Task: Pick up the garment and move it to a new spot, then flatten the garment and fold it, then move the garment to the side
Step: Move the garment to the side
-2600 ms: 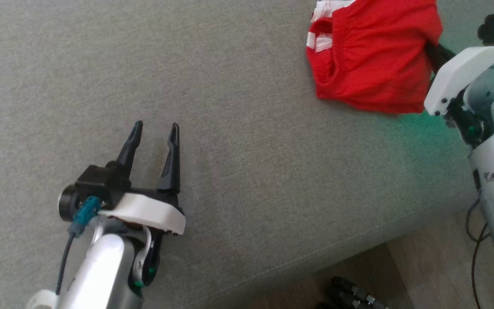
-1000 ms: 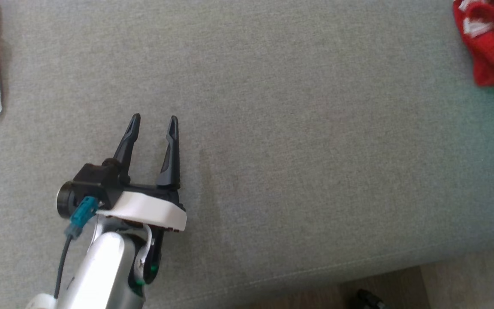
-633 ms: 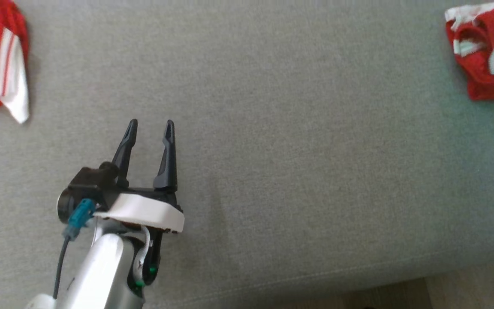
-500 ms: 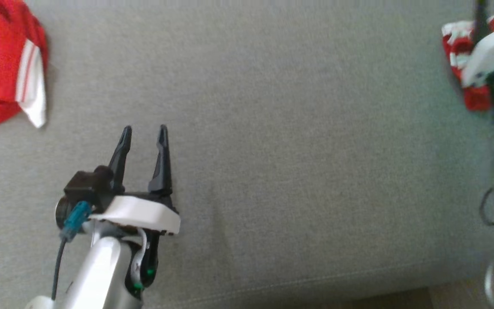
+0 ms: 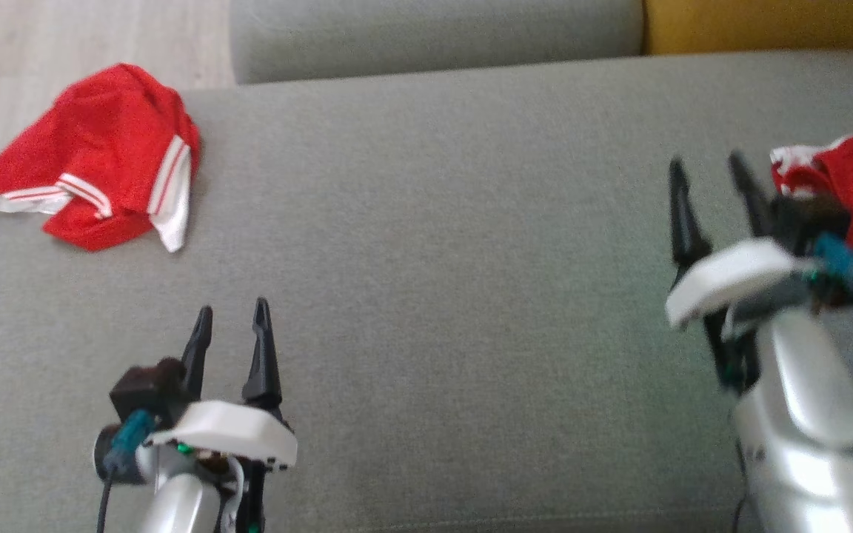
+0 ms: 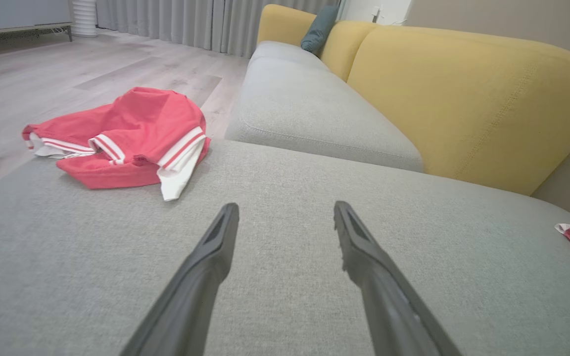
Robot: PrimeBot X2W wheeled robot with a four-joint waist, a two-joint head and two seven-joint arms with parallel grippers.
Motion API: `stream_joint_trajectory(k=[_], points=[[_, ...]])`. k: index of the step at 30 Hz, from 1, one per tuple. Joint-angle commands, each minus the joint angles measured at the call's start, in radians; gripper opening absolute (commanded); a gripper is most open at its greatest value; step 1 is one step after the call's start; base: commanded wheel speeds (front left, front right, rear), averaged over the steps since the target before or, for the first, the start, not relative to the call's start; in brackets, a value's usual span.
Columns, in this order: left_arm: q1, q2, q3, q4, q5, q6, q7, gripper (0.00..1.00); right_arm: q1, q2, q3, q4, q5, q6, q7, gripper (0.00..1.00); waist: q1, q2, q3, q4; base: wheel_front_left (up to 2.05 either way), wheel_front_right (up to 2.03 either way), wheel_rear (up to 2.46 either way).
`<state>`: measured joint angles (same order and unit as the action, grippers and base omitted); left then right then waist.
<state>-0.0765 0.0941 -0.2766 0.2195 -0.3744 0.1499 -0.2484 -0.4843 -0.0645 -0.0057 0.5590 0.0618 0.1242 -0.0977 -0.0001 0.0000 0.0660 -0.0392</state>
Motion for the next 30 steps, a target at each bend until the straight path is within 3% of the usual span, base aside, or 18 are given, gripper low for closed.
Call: stream_joint_trajectory(k=[1, 15, 30], points=[[-0.016, 0.005, 0.040, -0.030, -0.003, 0.004, -0.011, 1.00, 0.018, 0.014, 0.038, -0.058, 0.032, 0.007, -0.017, 1.00, 0.0001, 0.0000, -0.031, 0.026, 0.00, 0.00, 0.00], [0.062, 0.003, 0.057, -0.061, 0.006, 0.000, -0.013, 1.00, 0.418, 0.014, 0.046, -0.345, 0.110, 0.007, -0.105, 1.00, 0.0001, 0.0000, -0.072, 0.058, 0.00, 0.00, 0.00], [0.066, -0.006, 0.047, -0.046, 0.015, -0.010, -0.013, 1.00, 0.456, 0.014, 0.053, -0.382, 0.104, 0.007, -0.100, 1.00, 0.0001, 0.0000, -0.077, 0.055, 0.00, 0.00, 0.00]])
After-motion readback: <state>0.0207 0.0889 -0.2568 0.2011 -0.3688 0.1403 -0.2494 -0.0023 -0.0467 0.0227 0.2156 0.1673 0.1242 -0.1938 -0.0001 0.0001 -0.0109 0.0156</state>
